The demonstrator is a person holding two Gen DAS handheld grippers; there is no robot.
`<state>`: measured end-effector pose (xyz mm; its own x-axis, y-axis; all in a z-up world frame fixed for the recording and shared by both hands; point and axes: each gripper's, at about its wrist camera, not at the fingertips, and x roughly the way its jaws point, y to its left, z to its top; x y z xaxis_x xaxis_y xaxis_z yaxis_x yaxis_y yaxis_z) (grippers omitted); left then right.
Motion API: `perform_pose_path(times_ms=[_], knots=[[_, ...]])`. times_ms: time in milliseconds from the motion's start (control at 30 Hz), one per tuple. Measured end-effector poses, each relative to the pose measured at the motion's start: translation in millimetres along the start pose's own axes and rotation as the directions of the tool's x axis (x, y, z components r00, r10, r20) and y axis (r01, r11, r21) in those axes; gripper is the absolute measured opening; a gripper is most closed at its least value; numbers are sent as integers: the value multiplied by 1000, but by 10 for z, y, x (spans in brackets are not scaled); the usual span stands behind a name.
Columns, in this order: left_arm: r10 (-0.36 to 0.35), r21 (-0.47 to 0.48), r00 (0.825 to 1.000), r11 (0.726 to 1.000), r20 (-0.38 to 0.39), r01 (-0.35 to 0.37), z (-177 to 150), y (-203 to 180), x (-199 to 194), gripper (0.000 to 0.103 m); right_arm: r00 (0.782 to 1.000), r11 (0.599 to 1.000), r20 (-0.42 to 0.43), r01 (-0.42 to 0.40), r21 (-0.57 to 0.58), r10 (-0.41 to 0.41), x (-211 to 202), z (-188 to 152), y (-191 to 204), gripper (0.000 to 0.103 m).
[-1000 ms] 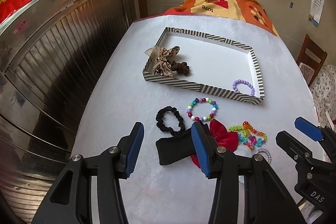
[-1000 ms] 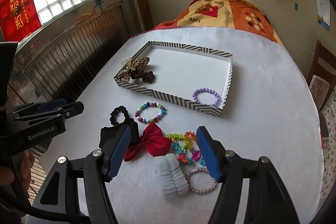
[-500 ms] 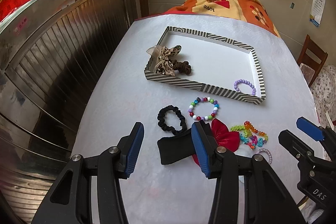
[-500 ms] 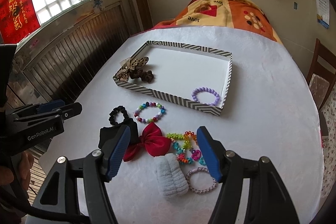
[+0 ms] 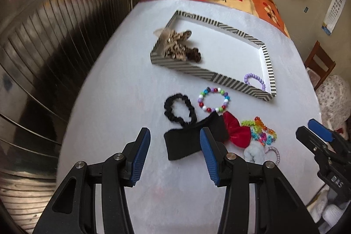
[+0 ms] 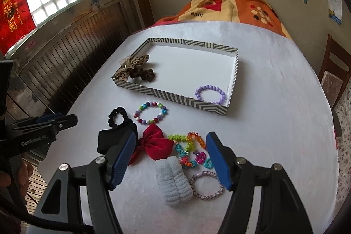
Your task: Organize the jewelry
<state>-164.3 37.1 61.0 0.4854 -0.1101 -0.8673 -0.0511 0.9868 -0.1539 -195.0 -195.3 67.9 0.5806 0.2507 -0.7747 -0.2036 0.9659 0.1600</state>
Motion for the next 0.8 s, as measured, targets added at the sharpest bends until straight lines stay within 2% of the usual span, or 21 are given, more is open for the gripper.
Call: perform_pose_path(times_ms=[167, 267, 567, 767, 800], knots=[[-102, -71, 992, 993, -81, 96, -34, 140, 210, 37, 999, 1000, -42, -25, 11, 26, 214, -1, -15, 70], [-184, -121, 974, 978, -130, 169, -65, 163, 373, 37, 997, 999, -66, -37, 19, 38, 368, 14, -25, 70], [-202, -156, 956, 973, -214, 171, -90, 212, 824, 37, 988, 999, -150, -34, 5, 34, 989, 244, 19, 70], [-260, -217, 922, 955, -288, 202, -129, 288, 1099, 37, 979, 999, -202, -36, -24, 30, 1476, 412, 110, 70], [-269, -221, 923, 952, -275, 211, -113, 294, 1087, 37, 977, 999, -211, -35, -26, 29, 1556, 433, 120, 70]])
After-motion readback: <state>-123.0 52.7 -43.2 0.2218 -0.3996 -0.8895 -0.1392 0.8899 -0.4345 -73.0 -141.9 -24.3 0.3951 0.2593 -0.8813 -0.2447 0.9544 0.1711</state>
